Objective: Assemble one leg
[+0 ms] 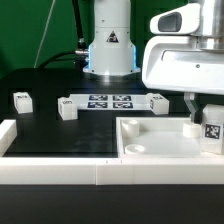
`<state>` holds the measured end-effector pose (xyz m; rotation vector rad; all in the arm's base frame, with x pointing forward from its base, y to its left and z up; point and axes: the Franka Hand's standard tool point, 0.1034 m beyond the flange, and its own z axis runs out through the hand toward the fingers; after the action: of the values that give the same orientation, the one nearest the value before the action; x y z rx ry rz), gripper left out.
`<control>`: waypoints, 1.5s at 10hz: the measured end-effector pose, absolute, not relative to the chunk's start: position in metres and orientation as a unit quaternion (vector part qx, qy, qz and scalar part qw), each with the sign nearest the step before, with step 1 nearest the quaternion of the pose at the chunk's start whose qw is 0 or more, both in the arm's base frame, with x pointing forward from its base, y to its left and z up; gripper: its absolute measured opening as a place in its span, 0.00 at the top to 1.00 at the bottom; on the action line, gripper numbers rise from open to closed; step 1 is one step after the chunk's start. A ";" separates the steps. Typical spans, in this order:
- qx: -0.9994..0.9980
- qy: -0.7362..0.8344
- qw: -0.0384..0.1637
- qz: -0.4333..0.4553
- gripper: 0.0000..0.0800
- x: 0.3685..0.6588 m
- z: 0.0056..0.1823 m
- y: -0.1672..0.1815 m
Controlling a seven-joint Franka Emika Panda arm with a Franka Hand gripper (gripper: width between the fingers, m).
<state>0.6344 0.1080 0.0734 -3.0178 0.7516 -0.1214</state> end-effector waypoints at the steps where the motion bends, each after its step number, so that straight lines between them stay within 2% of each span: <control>1: -0.966 0.256 0.016 -0.039 0.64 0.634 0.073 0.108; 5: -0.890 0.453 0.026 -0.042 0.64 0.632 0.072 0.104; 12: -0.598 0.800 0.037 -0.017 0.64 0.620 0.070 0.106; 15: -0.539 0.841 0.044 -0.015 0.63 0.618 0.071 0.107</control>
Offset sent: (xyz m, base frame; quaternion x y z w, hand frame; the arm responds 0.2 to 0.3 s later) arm -0.0112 -0.0106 -0.0041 -0.0074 0.0242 0.2889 0.9570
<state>0.6184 0.1072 0.0705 -1.6472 2.5711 -0.0457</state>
